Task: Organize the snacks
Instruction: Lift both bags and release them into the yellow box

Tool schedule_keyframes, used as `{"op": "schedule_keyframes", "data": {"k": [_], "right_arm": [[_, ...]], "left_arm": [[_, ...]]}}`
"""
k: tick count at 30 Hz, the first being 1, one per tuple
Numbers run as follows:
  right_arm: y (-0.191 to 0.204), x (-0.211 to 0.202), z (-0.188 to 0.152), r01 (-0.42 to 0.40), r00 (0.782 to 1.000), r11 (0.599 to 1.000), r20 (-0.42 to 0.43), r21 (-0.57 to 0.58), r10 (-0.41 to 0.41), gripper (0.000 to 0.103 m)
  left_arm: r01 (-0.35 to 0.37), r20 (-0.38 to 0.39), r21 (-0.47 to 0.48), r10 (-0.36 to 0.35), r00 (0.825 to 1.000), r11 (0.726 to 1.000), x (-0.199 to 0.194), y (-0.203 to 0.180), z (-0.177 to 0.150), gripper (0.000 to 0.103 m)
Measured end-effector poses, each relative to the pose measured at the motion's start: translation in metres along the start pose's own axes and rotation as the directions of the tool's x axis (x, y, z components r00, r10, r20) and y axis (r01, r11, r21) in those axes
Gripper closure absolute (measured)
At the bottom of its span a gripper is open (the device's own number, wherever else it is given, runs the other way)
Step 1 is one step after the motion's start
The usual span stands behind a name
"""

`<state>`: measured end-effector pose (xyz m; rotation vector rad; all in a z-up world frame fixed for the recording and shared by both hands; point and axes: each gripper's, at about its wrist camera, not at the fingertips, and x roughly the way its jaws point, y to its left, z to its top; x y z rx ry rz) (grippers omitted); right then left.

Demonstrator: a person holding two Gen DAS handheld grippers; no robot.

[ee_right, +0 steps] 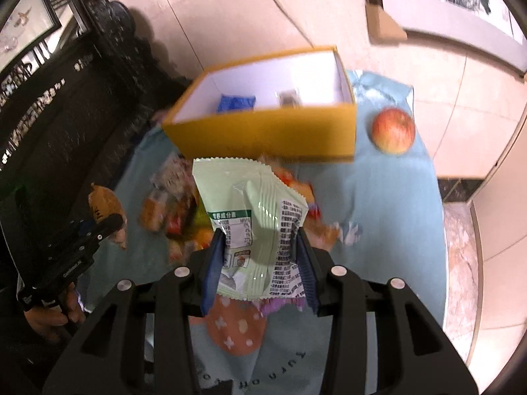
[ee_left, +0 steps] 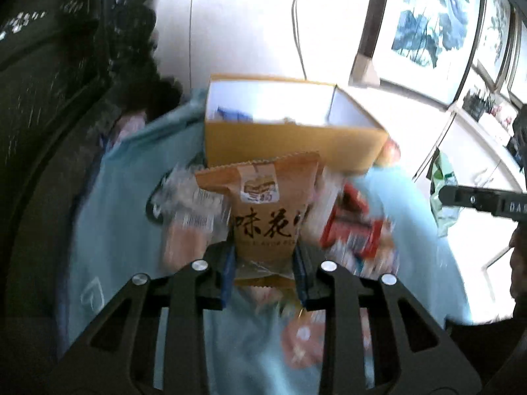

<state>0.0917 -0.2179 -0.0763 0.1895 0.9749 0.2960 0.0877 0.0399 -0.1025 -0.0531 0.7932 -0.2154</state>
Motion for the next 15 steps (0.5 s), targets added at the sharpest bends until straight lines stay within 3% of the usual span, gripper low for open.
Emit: {"op": "schedule_keyframes", "data": {"k": [5, 9, 15], "right_arm": [[-0.003, -0.011, 0.054, 0.006, 0.997, 1.000, 0.076, -0.012, -0.005, 0.060], [-0.005, -0.011, 0.109, 0.028, 0.992, 0.999, 0.128, -0.035, -0.023, 0.060], [0.002, 0.016, 0.179, 0.082, 0.984, 0.994, 0.166, -0.073, -0.069, 0.060]], "left_arm": [[0.007, 0.026, -0.047, -0.005, 1.000, 0.999, 0.021, -0.004, 0.060, 0.074], [-0.010, 0.053, -0.031, 0.012, 0.999, 0.999, 0.045, -0.014, 0.112, 0.073], [-0.043, 0.057, -0.058, 0.046, 0.997, 0.997, 0.090, -0.011, 0.186, 0.073]]}}
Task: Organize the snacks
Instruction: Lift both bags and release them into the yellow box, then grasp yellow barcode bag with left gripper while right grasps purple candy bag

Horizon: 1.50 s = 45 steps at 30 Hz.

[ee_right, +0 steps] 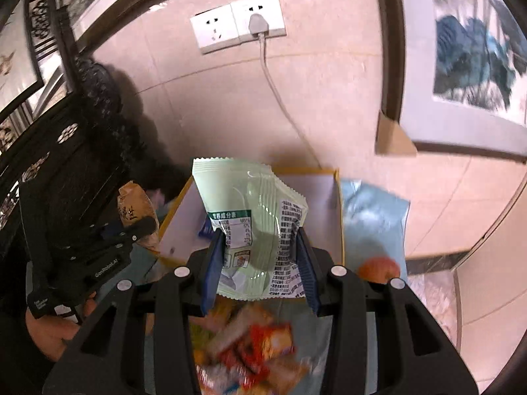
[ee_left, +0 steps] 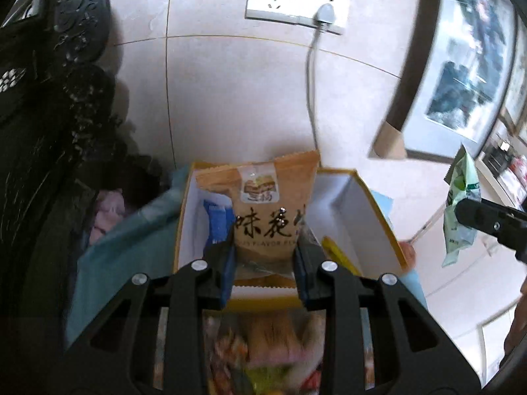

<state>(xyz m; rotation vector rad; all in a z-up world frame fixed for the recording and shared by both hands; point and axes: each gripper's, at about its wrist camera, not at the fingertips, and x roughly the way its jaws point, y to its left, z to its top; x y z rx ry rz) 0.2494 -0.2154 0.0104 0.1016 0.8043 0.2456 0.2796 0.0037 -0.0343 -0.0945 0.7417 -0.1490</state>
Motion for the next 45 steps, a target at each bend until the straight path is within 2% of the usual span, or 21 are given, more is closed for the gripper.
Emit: {"op": "schedule_keyframes", "data": {"k": [5, 6, 7, 8, 9, 10, 11, 15, 18, 21, 24, 26, 27, 28, 31, 37, 40, 43, 45], "right_arm": [[-0.005, 0.035, 0.017, 0.035, 0.999, 0.999, -0.018, -0.011, -0.035, 0.060], [-0.007, 0.045, 0.018, 0.038, 0.999, 0.999, -0.027, -0.015, -0.038, 0.058], [-0.009, 0.052, 0.017, 0.046, 0.998, 0.999, -0.045, -0.016, -0.046, 0.055], [-0.011, 0.058, 0.016, 0.068, 0.995, 0.998, -0.069, -0.018, -0.069, 0.052], [-0.015, 0.062, 0.013, 0.096, 0.992, 0.995, -0.080, -0.016, -0.097, 0.047], [-0.018, 0.061, 0.010, 0.101, 0.992, 0.995, -0.074, -0.010, -0.102, 0.040], [-0.020, 0.060, 0.006, 0.105, 0.992, 0.994, -0.072, -0.006, -0.106, 0.039], [-0.026, 0.054, -0.022, 0.074, 0.990, 0.997, -0.125, 0.012, -0.072, 0.039], [-0.020, 0.043, -0.050, 0.044, 0.986, 0.999, -0.162, 0.006, -0.042, 0.038], [-0.008, 0.035, -0.095, 0.000, 0.973, 1.000, -0.229, -0.016, -0.003, 0.035], [0.008, 0.029, -0.145, -0.045, 0.956, 0.996, -0.294, -0.076, 0.021, 0.034], [0.015, 0.028, -0.173, -0.063, 0.942, 0.992, -0.336, -0.109, 0.023, 0.034], [0.019, 0.028, -0.192, -0.072, 0.932, 0.989, -0.362, -0.128, 0.021, 0.034], [0.021, 0.029, -0.202, -0.073, 0.928, 0.988, -0.373, -0.136, 0.017, 0.034], [0.026, 0.031, -0.230, -0.076, 0.915, 0.983, -0.403, -0.165, 0.003, 0.034], [0.041, 0.042, -0.250, -0.063, 0.912, 0.962, -0.406, -0.266, -0.053, 0.034], [0.040, 0.057, -0.253, -0.034, 0.905, 0.960, -0.417, -0.276, -0.088, 0.034], [0.032, 0.078, -0.260, -0.021, 0.880, 0.966, -0.463, -0.259, -0.105, 0.034], [0.029, 0.080, -0.262, -0.026, 0.887, 0.973, -0.454, -0.231, -0.084, 0.034]], "left_arm": [[-0.054, -0.039, 0.017, 0.054, 0.998, 0.998, 0.038, 0.005, 0.018, 0.072], [-0.054, -0.051, 0.022, 0.055, 0.997, 0.998, 0.043, 0.007, 0.019, 0.061], [-0.042, -0.074, 0.017, 0.044, 0.996, 0.999, 0.049, 0.009, 0.018, 0.045], [-0.064, -0.105, 0.000, 0.063, 0.992, 0.998, 0.055, 0.013, 0.016, 0.014], [-0.090, -0.096, -0.019, 0.088, 0.991, 0.996, 0.053, 0.017, 0.014, 0.007], [-0.076, -0.072, -0.038, 0.073, 0.995, 0.996, 0.048, 0.022, 0.011, 0.007], [-0.063, -0.071, -0.045, 0.060, 0.996, 0.997, 0.045, 0.025, 0.008, 0.007], [-0.088, -0.079, -0.029, 0.085, 0.993, 0.996, 0.028, 0.036, -0.010, 0.007], [-0.078, -0.066, -0.072, 0.073, 0.995, 0.994, 0.003, 0.050, -0.034, 0.007], [-0.086, -0.077, -0.126, 0.077, 0.994, 0.988, -0.018, 0.067, -0.074, 0.005], [-0.093, -0.152, -0.159, 0.069, 0.986, 0.983, -0.023, 0.078, -0.123, 0.005], [-0.080, -0.198, -0.127, 0.053, 0.979, 0.989, -0.023, 0.074, -0.153, 0.005], [-0.073, -0.218, -0.087, 0.053, 0.974, 0.993, -0.022, 0.068, -0.168, 0.005], [-0.064, -0.239, -0.025, 0.056, 0.969, 0.998, -0.022, 0.058, -0.186, 0.005], [-0.025, -0.272, 0.081, 0.046, 0.961, 0.996, -0.022, 0.038, -0.219, 0.005], [0.015, -0.300, 0.106, 0.017, 0.954, 0.994, -0.020, 0.026, -0.242, 0.005], [0.019, -0.296, 0.122, 0.018, 0.955, 0.992, -0.015, 0.019, -0.244, 0.005], [0.022, -0.322, 0.172, 0.035, 0.946, 0.985, 0.000, 0.001, -0.248, 0.005], [0.027, -0.311, 0.200, 0.038, 0.950, 0.979, 0.004, -0.008, -0.251, 0.005]]}}
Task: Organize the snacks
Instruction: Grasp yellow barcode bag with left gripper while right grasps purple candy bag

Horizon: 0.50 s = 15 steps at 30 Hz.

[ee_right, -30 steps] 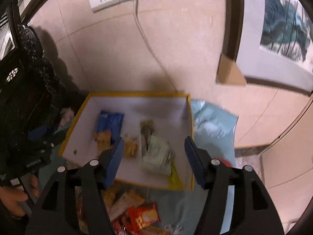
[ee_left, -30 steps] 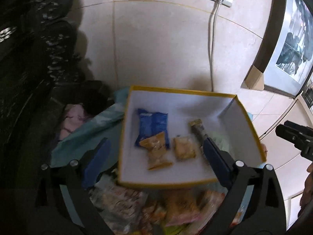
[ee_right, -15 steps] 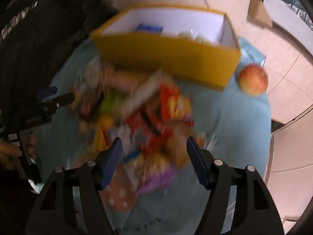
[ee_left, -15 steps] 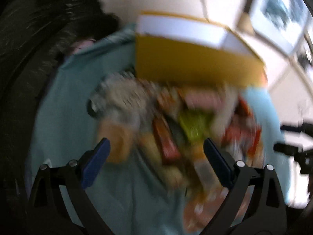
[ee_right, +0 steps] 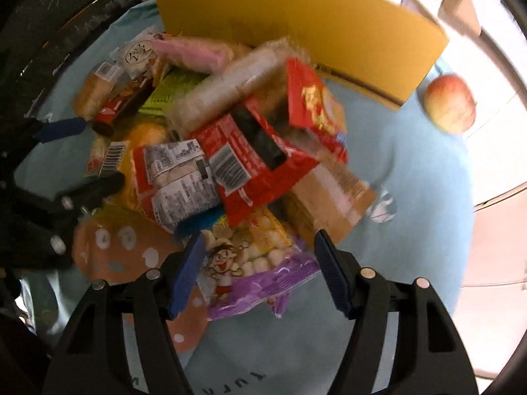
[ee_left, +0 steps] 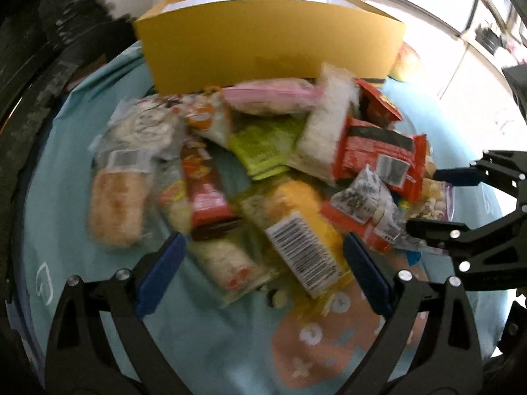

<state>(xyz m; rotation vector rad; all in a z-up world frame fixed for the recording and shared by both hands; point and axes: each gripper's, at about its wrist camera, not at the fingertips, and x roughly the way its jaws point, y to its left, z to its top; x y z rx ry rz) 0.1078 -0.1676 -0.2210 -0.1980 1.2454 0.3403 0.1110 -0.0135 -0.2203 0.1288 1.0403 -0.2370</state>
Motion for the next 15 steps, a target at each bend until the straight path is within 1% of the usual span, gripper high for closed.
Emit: {"op": "schedule_keyframes", "data": {"k": [3, 4, 5, 6, 7, 8, 9, 10, 12, 13, 15], "right_arm": [[-0.001, 0.003, -0.001, -0.027, 0.999, 1.000, -0.021, 0.005, 0.027, 0.045], [0.000, 0.003, -0.002, -0.031, 0.999, 1.000, -0.029, 0.003, 0.031, 0.050], [0.001, 0.002, -0.002, -0.039, 0.999, 0.999, -0.034, 0.002, 0.039, 0.053], [0.000, 0.000, -0.003, -0.049, 0.998, 0.999, -0.037, 0.001, 0.048, 0.058], [-0.001, -0.003, -0.005, -0.061, 0.997, 0.998, -0.038, 0.004, 0.061, 0.061], [-0.003, -0.005, -0.007, -0.069, 0.997, 0.998, -0.037, 0.007, 0.069, 0.063], [-0.006, -0.009, -0.011, -0.081, 0.996, 0.997, -0.035, 0.014, 0.082, 0.066], [-0.011, -0.013, -0.016, -0.093, 0.995, 0.995, -0.035, 0.024, 0.093, 0.067], [-0.015, -0.017, -0.027, -0.102, 0.994, 0.994, -0.034, 0.046, 0.104, 0.068], [-0.016, -0.018, -0.031, -0.101, 0.994, 0.993, -0.034, 0.056, 0.103, 0.068], [-0.022, -0.021, -0.040, -0.108, 0.993, 0.990, -0.031, 0.088, 0.111, 0.068]], "left_arm": [[-0.016, 0.012, 0.008, 0.016, 1.000, 1.000, 0.005, -0.006, 0.000, 0.002], [-0.014, 0.004, 0.006, 0.014, 1.000, 1.000, 0.008, -0.005, 0.000, 0.002], [0.002, 0.005, -0.008, -0.001, 1.000, 1.000, 0.010, -0.002, -0.003, 0.002], [0.010, 0.014, -0.009, -0.010, 1.000, 1.000, 0.009, 0.000, -0.004, 0.005], [0.017, 0.022, -0.005, -0.017, 1.000, 1.000, 0.007, 0.001, -0.007, 0.009], [0.025, 0.038, 0.003, -0.025, 0.999, 1.000, 0.002, 0.005, -0.010, 0.018], [0.033, 0.043, 0.002, -0.033, 0.999, 0.999, -0.001, 0.009, -0.012, 0.025], [0.047, 0.045, -0.010, -0.047, 0.998, 0.999, -0.004, 0.015, -0.014, 0.028], [0.074, 0.049, -0.051, -0.071, 0.996, 0.996, -0.012, 0.029, -0.019, 0.042], [0.071, 0.045, -0.068, -0.068, 0.997, 0.995, -0.015, 0.035, -0.021, 0.045], [0.055, 0.036, -0.102, -0.051, 0.998, 0.993, -0.020, 0.044, -0.027, 0.046]]}}
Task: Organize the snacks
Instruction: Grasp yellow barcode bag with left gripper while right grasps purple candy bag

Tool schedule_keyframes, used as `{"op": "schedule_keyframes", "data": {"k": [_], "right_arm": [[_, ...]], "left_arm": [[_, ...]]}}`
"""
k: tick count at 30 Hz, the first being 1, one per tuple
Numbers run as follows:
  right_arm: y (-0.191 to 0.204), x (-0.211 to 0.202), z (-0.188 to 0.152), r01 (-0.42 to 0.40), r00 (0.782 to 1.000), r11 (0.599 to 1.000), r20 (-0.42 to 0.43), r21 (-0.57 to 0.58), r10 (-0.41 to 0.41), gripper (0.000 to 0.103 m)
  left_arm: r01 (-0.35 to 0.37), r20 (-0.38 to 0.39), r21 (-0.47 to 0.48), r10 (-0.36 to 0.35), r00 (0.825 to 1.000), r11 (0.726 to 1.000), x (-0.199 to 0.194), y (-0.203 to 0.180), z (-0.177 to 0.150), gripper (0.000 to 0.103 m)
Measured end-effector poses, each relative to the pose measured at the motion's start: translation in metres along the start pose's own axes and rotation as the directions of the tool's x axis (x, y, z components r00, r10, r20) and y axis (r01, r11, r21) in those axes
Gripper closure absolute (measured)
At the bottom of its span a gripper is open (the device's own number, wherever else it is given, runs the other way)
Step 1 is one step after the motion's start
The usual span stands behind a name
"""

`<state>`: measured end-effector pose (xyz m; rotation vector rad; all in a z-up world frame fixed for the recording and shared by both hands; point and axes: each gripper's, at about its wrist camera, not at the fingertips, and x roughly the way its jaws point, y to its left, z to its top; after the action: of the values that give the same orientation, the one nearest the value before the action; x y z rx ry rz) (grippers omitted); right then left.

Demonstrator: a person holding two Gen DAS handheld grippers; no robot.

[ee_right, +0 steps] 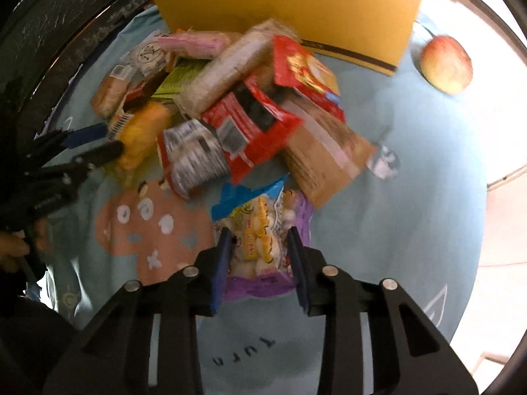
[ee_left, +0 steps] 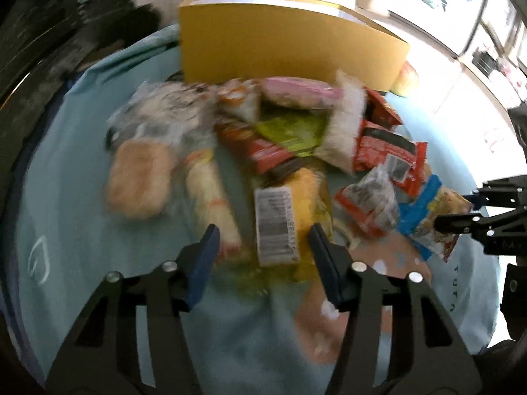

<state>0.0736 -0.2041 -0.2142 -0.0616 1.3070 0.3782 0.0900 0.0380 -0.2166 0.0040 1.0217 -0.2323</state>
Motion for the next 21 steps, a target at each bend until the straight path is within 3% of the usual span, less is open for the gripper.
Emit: {"op": "schedule_keyframes", "data": {"k": [6, 8, 9, 14, 19, 21], "right_arm": [[-0.004, -0.013, -0.008, -0.027, 0.999, 0.999, 0.028, 0.037, 0.026, 0.070], [0.001, -0.016, -0.006, -0.032, 0.999, 0.999, 0.039, 0.027, 0.030, 0.071], [0.002, -0.018, -0.005, -0.033, 0.999, 0.999, 0.041, 0.024, 0.032, 0.071], [0.011, -0.012, 0.001, -0.038, 0.999, 0.999, 0.020, -0.007, 0.038, 0.071], [0.017, -0.006, 0.005, 0.044, 0.999, 0.997, 0.006, -0.064, -0.044, 0.061], [0.018, -0.008, 0.008, 0.070, 0.997, 0.995, 0.029, -0.072, -0.068, 0.054]], "left_arm": [[-0.010, 0.027, -0.027, 0.011, 1.000, 1.000, -0.020, 0.011, -0.007, 0.046], [0.007, 0.068, 0.015, -0.008, 0.998, 1.000, -0.030, 0.005, -0.005, 0.045], [0.012, 0.075, 0.047, -0.015, 0.997, 0.999, -0.030, -0.001, -0.004, 0.040], [-0.044, 0.065, 0.201, 0.032, 0.997, 0.979, -0.009, -0.035, 0.003, 0.025], [-0.055, -0.034, 0.259, 0.066, 0.997, 0.964, 0.032, -0.042, -0.004, 0.024], [-0.063, -0.025, 0.299, 0.074, 0.997, 0.952, 0.034, -0.047, -0.007, 0.026]]}}
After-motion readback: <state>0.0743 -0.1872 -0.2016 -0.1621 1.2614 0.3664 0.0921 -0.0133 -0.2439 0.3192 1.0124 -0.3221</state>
